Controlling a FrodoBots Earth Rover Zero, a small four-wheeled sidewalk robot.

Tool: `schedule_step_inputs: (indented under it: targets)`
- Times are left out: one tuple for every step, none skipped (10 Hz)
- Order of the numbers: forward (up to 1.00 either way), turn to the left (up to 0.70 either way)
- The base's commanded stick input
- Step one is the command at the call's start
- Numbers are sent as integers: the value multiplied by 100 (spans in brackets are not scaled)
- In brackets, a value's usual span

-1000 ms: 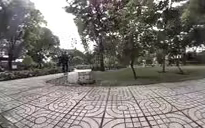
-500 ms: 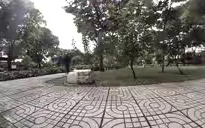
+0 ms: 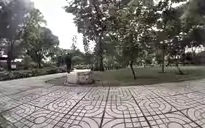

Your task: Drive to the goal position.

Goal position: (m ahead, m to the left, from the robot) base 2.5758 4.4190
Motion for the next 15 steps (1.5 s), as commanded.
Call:
schedule_step_inputs:
  targets:
    - [-100,0]
    - [-100,0]
    - [-100,0]
    - [-100,0]
    - [-100,0]
    - [-100,0]
    - [-100,0]
    - [-100,0]
    - [-100,0]
    - [-100,0]
    - [-100,0]
    - [-100,0]
    - [-100,0]
    - [-100,0]
    - [-59,0]
